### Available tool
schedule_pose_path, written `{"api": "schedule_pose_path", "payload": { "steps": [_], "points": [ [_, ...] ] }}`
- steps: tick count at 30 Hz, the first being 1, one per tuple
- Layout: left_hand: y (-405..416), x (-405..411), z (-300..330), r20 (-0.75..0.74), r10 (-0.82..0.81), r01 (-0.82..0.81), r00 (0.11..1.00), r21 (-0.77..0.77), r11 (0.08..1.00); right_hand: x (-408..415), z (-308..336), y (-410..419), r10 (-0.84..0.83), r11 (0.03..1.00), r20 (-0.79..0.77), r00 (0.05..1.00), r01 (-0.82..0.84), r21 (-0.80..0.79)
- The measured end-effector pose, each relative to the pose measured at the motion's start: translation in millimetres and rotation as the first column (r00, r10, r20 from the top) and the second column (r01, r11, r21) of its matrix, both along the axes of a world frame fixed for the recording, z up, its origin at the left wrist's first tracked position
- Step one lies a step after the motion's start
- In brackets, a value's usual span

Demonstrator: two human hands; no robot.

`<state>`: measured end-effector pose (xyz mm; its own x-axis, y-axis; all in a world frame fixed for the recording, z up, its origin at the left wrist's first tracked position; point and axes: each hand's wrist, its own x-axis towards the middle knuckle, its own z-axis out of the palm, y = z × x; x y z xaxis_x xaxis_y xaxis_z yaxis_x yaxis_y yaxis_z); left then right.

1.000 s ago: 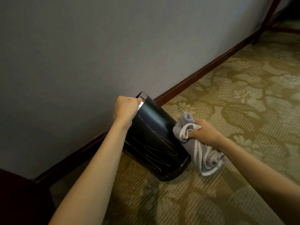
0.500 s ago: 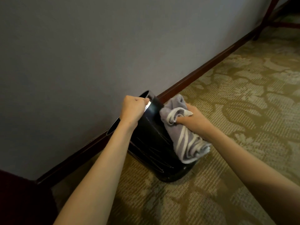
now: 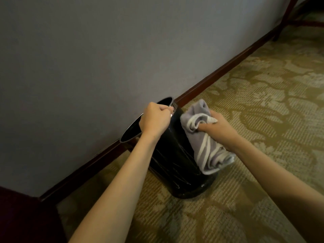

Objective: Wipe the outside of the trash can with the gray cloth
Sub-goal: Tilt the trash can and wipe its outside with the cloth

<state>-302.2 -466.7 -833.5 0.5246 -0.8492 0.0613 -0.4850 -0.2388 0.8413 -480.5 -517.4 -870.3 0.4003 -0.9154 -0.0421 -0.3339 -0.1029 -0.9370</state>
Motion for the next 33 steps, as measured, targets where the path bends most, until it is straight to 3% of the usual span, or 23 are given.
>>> {"api": "schedule_pose_path", "payload": {
  "steps": [3,6,11,14,17,24,28,30,33],
  "points": [
    [0,-7,-2,0.132,-0.013,0.012,0.991,0.006,1.000,17,24,-7,-0.013,1.000,0.111,0.994,0.013,-0.002],
    [-2,-5,-6,0.120,0.009,-0.010,0.993,0.007,1.000,15,18,-10,-0.041,0.996,0.139,0.989,0.030,0.079],
    [-7,16,-6,-0.091,0.004,-0.007,0.996,-0.031,1.000,-25,-32,-5,-0.035,0.976,-0.113,0.993,0.058,0.211],
    [-10,27,-7,-0.109,0.024,-0.027,0.994,-0.029,0.999,-54,-62,6,-0.039,0.948,-0.240,0.970,0.111,0.297],
    [-11,28,-7,-0.111,0.014,-0.017,0.994,-0.033,0.999,-58,-64,7,-0.045,0.960,-0.294,0.955,0.122,0.251],
    [-2,-1,-2,0.023,-0.043,0.043,0.999,-0.024,0.999,5,5,-5,-0.029,0.999,0.050,0.998,0.028,0.019],
    [1,-7,-5,0.121,-0.050,0.052,0.991,-0.019,0.998,12,20,-18,-0.045,0.998,0.096,0.994,0.041,0.044],
    [2,-7,-4,0.115,-0.050,0.053,0.992,-0.016,0.998,1,8,-24,-0.097,0.987,0.026,0.995,0.093,0.128],
    [2,-6,-4,0.095,-0.071,0.074,0.993,-0.028,0.997,-24,-20,-26,-0.100,0.970,-0.197,0.975,0.140,0.201]
  ]
}}
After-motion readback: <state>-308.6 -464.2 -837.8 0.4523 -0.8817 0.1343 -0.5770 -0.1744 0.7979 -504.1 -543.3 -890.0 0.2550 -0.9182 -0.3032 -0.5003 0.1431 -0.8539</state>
